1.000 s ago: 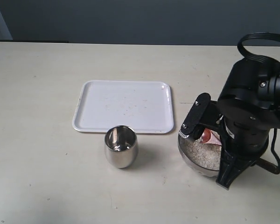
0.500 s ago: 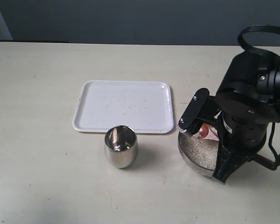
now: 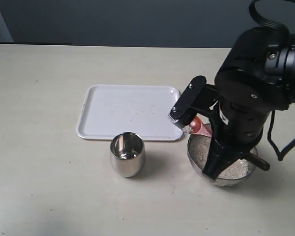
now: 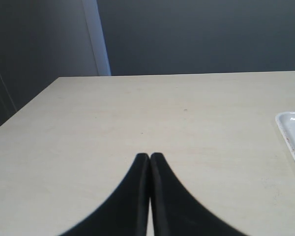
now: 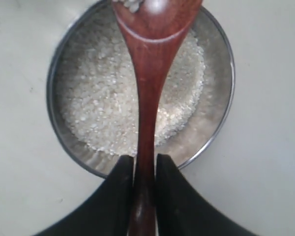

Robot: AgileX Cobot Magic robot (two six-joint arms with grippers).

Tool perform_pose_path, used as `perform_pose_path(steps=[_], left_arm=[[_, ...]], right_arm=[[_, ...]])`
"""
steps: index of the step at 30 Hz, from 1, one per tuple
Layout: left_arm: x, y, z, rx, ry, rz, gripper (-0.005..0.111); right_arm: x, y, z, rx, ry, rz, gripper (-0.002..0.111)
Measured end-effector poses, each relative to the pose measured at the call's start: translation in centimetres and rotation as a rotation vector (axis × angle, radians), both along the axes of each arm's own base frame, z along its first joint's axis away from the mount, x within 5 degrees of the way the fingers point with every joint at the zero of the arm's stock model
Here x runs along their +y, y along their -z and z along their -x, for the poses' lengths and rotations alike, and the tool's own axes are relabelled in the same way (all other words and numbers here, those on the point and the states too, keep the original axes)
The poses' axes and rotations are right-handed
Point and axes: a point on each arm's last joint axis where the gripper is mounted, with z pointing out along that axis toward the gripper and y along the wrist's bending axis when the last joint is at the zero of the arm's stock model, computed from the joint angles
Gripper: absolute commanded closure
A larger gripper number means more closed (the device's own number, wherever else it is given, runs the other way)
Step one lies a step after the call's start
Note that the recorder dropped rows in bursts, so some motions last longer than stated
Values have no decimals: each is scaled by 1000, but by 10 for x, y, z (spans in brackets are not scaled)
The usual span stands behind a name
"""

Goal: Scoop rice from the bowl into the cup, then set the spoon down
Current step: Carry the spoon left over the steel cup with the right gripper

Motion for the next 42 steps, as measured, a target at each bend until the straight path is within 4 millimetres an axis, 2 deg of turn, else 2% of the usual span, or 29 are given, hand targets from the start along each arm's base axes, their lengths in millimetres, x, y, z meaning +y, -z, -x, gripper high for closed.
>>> perform_pose_path(steps=[14,23,31,35,42], left_arm=[[0,0,0,0,0,0,106],[0,0,0,0,0,0,106],[0,0,0,0,0,0,106],[0,0,0,0,0,0,106],[0,0,0,0,0,0,106]], right_arm=[[45,2,1,30,-85,-47,109],[70,13,-1,43,-168,-27,109],[83,24,2,-19,-279,15,109],[84,22,0,-67,-324,46,109],[91,20,9,-112,-398,71,109]])
